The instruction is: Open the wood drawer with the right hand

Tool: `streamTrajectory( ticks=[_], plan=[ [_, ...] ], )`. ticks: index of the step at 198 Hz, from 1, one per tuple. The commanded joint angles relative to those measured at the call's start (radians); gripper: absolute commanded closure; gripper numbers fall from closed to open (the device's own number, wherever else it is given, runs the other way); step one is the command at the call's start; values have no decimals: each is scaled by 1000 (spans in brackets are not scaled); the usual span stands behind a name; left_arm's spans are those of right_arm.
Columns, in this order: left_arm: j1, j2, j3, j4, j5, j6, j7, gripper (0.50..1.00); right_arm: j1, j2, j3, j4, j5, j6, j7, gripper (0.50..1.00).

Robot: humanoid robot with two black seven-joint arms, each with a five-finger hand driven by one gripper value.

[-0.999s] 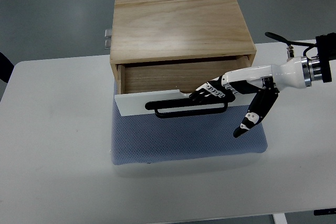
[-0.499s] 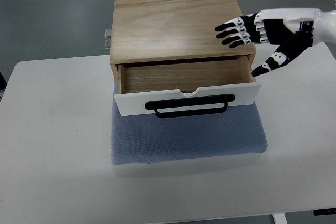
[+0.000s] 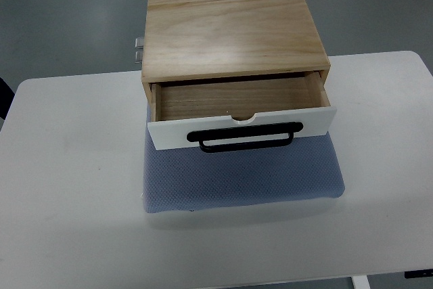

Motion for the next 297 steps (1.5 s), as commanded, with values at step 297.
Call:
streamTrajectory(
  ticks=[297],
  plan=[
    [0,0,0,0,0,0,0,500,-304,480,92,-327,454,0,-67,556]
  ],
)
